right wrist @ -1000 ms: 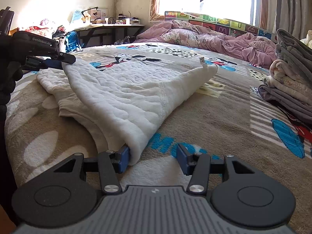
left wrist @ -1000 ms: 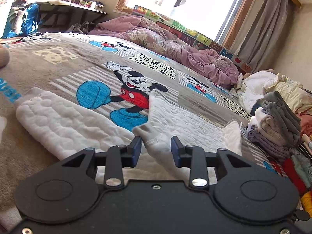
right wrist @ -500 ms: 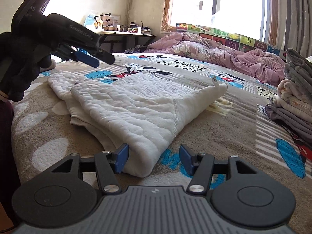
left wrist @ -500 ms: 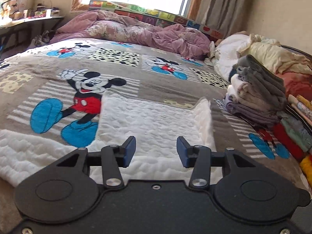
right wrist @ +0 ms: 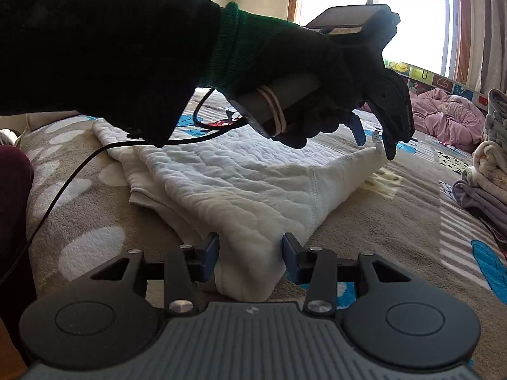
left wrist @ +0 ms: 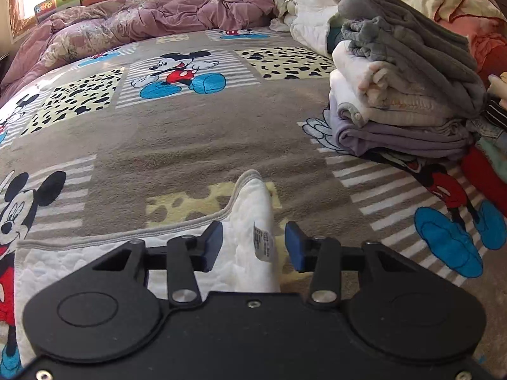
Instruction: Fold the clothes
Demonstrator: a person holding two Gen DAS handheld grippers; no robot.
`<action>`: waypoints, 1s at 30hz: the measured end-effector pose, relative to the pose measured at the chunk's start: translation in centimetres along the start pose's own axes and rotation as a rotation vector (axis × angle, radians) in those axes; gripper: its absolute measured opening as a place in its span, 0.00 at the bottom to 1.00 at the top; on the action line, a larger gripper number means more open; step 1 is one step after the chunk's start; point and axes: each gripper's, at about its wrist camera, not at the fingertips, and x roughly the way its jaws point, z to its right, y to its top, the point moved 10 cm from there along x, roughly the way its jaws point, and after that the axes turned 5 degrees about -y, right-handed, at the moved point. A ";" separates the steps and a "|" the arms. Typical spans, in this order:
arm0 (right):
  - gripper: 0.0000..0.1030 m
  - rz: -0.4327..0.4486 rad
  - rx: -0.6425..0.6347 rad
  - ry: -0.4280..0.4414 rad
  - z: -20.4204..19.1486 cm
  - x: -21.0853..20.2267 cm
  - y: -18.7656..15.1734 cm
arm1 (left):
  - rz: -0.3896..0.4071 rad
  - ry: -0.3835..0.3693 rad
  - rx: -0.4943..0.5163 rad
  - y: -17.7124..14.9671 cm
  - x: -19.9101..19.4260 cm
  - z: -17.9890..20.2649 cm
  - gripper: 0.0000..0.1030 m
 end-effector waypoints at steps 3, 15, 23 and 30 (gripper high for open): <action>0.43 -0.013 0.017 0.023 0.1 0.0 -0.3 | -0.007 0.019 -0.091 0.0 0.0 -2.4 0.05; 0.43 -0.015 0.038 0.063 0.3 -0.4 -0.4 | 0.049 -0.101 -0.436 -2.9 0.5 -7.1 0.05; 0.43 -0.018 0.041 0.078 0.3 -0.4 -0.4 | -0.034 0.010 -0.307 -3.4 2.1 -7.2 0.14; 0.43 -0.011 0.036 0.063 0.4 -0.6 -0.3 | -0.019 0.080 -0.188 -2.2 -0.5 -6.7 0.29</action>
